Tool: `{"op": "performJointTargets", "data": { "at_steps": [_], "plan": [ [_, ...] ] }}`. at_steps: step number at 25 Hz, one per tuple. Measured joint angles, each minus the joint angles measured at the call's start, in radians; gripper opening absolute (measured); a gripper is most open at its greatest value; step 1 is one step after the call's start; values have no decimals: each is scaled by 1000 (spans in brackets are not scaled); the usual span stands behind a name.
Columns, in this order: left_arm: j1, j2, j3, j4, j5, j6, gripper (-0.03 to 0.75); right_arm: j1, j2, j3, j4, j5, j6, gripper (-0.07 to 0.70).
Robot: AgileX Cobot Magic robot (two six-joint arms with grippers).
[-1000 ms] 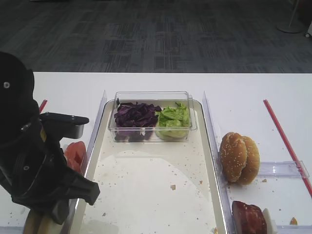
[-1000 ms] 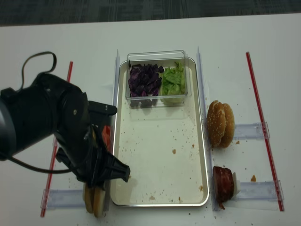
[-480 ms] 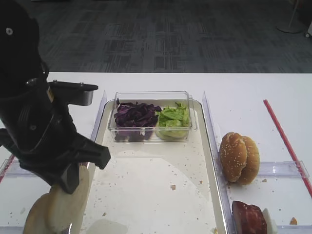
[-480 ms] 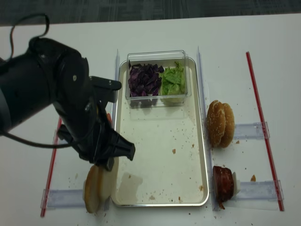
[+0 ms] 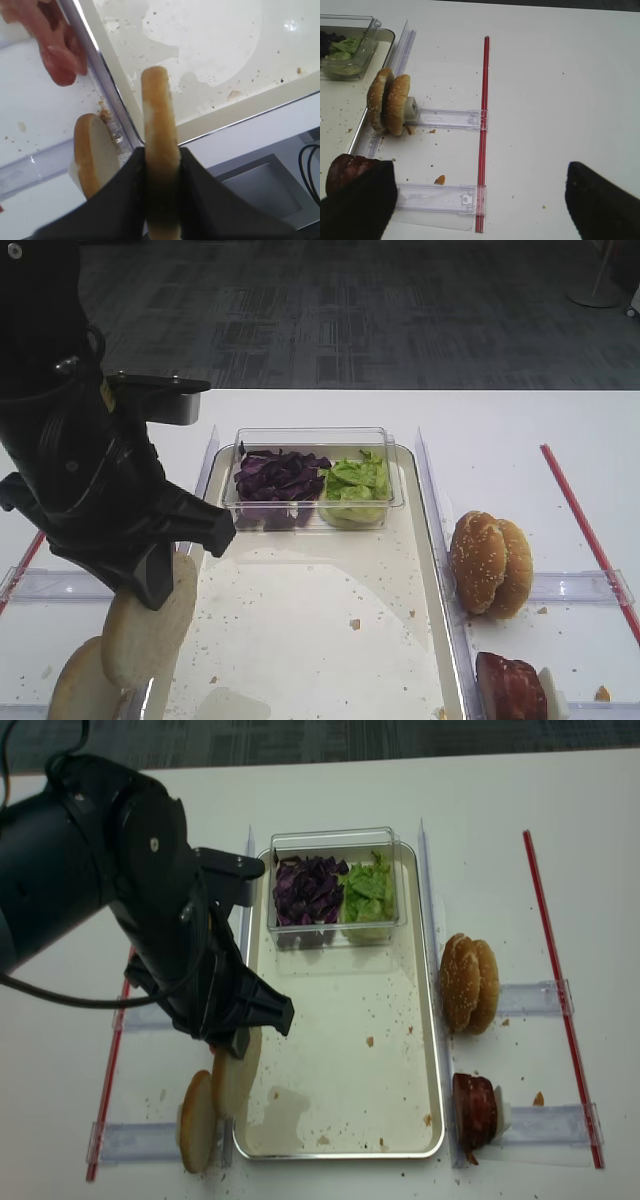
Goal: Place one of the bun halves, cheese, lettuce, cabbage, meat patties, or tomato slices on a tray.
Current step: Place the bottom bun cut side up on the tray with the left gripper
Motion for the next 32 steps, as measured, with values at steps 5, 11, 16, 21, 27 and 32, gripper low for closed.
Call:
{"op": "performJointTargets", "data": {
  "at_steps": [5, 11, 16, 21, 27, 32],
  "plan": [
    [0, 0, 0, -36, -49, 87, 115, 0, 0, 0, 0, 0, 0, 692],
    [0, 16, -2, -227, -125, 305, 114, 0, 0, 0, 0, 0, 0, 692],
    [26, 79, -5, -339, -117, 414, 114, 0, 0, 0, 0, 0, 0, 692],
    [86, 152, -5, -487, -98, 568, 114, 0, 0, 0, 0, 0, 0, 692],
    [184, 230, -6, -706, -26, 748, 114, 0, 0, 0, 0, 0, 0, 692],
    [240, 296, -6, -799, -26, 846, 114, 0, 0, 0, 0, 0, 0, 692]
  ]
}}
